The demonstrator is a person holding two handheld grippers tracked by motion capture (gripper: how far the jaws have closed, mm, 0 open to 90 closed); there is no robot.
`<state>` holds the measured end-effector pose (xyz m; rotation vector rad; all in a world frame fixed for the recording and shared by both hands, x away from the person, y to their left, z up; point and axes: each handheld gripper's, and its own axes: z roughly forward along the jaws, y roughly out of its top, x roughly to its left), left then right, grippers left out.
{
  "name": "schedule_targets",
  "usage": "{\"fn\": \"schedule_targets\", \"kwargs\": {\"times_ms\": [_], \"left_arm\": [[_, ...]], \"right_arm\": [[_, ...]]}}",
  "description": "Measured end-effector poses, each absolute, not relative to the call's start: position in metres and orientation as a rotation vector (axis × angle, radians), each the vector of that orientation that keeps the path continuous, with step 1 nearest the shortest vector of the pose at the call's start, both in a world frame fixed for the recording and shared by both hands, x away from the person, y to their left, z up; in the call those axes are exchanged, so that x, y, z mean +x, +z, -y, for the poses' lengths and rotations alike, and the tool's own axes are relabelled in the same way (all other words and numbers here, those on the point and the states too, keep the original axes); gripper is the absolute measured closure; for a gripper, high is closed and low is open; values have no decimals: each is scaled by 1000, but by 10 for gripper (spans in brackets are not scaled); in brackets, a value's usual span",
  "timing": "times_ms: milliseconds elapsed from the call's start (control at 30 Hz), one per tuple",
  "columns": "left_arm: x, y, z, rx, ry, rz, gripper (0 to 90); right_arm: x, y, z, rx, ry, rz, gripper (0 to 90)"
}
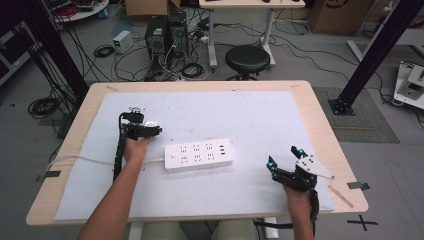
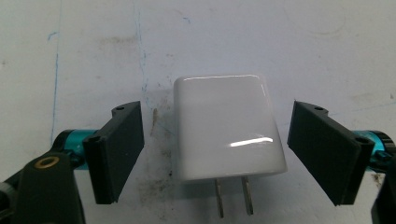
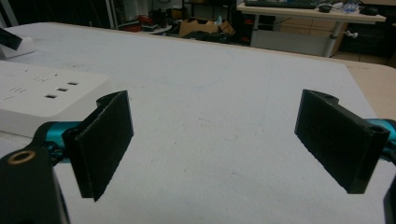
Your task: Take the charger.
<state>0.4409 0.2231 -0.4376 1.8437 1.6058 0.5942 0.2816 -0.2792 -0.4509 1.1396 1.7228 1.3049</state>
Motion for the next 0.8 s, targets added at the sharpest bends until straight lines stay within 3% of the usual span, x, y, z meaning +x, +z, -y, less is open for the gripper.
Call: {"fn": "schedule_targets", "kwargs": {"times_ms": [133, 800], "left_arm": [[442, -440, -225, 1847, 589, -1618, 248], [442, -441, -228, 1845, 570, -1614, 318]], "right_arm": [[282, -451, 279, 1139, 1304, -1723, 117], [282, -451, 280, 1138, 1304, -1722, 117]]}}
